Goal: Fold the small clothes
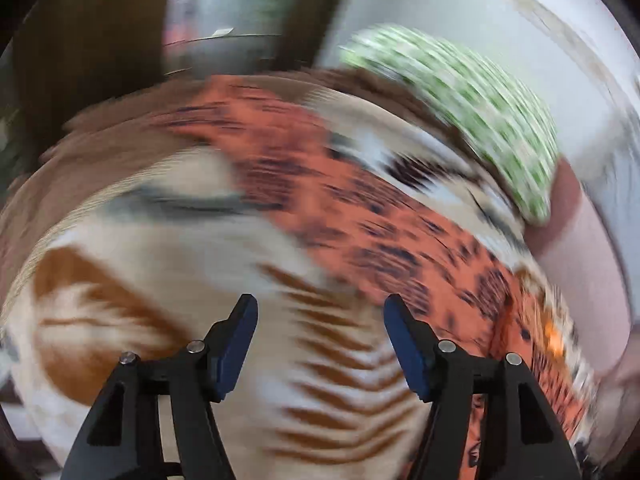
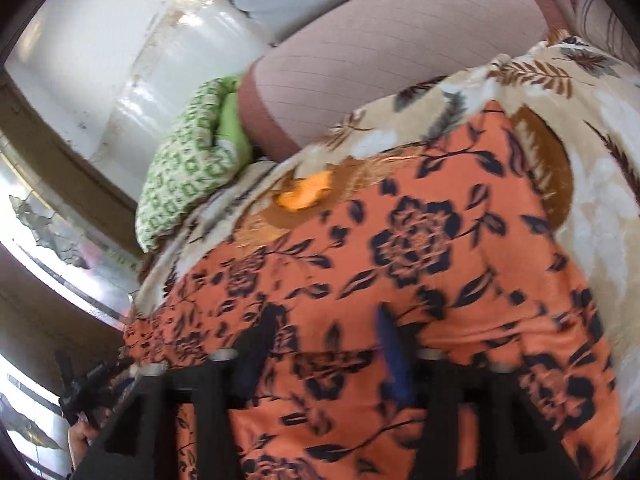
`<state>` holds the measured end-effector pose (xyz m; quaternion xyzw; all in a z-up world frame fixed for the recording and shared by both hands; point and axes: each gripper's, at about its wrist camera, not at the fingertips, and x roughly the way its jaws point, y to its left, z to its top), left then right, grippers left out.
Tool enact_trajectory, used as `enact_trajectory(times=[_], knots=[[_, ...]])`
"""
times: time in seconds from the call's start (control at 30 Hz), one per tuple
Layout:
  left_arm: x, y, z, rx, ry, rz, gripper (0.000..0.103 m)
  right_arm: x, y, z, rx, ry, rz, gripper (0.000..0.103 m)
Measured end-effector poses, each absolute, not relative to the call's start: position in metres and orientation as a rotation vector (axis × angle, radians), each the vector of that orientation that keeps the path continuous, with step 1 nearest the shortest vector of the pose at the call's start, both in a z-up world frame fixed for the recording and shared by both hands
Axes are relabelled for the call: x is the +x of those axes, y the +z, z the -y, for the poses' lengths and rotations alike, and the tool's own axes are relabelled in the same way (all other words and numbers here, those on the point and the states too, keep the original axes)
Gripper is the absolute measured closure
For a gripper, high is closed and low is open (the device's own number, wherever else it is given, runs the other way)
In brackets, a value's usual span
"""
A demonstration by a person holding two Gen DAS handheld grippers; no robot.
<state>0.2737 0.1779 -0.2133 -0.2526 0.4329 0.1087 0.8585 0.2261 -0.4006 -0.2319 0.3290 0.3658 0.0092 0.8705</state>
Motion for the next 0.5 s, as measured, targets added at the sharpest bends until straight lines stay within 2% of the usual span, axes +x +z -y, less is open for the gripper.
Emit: enact_trajectory(times=[0.23,0.37,0.43,0.5], knots=[[0.271,-0.187,-0.297,-0.718,0.279,-0.872,0.035,0.215,-0.228,0.355,0.667,0.135,-0.775,0.039],[0.293,-0.182,-0.320,-0.796,0.193,-0.872,0.037,0.218,-0.233,0.349,0.673,0.137,-0.780,0.039],[0.303,-0.183,-0.313,-0.822,0.113,-0.856,0.063,0.220,-0.235,0.353,0.679,0.131,-0.783,0.039],[0.318,-0.190,-0.303,-0.845,0.075,-0.882,0.064,0.225,-0.239,0.356,0.680,0.125,-0.787,0.039]])
